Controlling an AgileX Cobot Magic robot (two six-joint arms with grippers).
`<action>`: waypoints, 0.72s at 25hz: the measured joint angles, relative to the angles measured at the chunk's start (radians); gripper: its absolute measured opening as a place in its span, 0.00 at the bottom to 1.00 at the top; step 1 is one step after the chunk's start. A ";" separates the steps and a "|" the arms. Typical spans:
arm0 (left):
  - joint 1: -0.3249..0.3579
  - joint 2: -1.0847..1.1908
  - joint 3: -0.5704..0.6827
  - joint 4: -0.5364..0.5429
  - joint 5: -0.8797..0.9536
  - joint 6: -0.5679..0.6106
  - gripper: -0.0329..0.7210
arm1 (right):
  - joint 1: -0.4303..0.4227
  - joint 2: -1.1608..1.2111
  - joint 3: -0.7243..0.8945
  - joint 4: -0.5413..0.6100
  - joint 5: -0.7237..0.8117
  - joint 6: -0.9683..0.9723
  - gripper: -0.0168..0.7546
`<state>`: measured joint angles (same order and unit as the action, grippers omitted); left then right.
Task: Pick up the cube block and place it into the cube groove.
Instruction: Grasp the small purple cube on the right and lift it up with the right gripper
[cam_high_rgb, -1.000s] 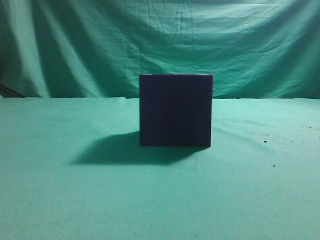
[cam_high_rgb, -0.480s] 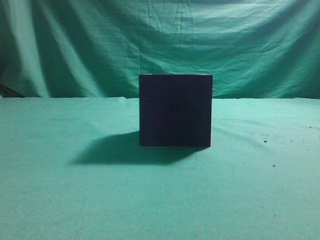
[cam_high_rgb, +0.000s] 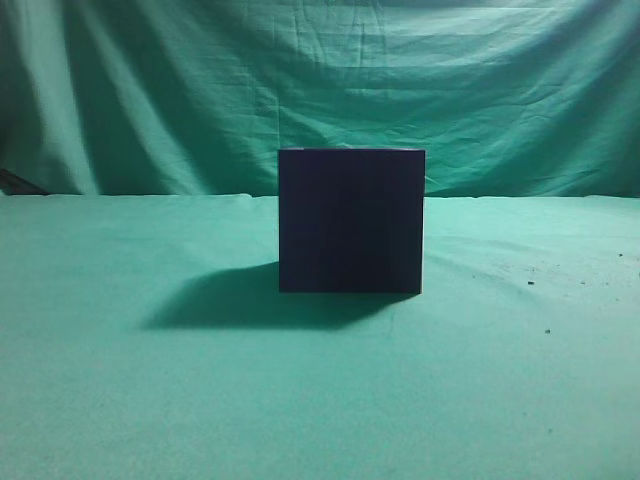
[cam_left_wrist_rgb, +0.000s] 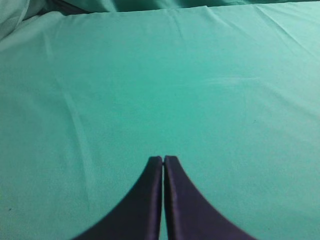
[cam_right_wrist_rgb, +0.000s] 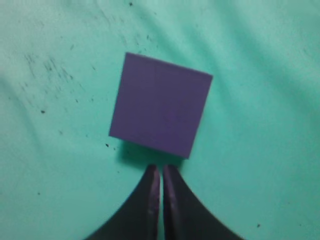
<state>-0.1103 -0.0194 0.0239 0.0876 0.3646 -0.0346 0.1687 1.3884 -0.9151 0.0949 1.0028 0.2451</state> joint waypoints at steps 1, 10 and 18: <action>0.000 0.000 0.000 0.000 0.000 0.000 0.04 | 0.008 0.013 -0.017 -0.007 0.002 0.012 0.02; 0.000 0.000 0.000 0.000 0.000 0.000 0.04 | 0.015 0.109 -0.120 -0.032 0.052 0.033 0.19; 0.000 0.000 0.000 0.000 0.000 0.000 0.04 | 0.015 0.114 -0.123 -0.028 0.024 0.075 0.79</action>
<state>-0.1103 -0.0194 0.0239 0.0876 0.3646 -0.0346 0.1833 1.5023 -1.0382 0.0672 1.0265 0.3204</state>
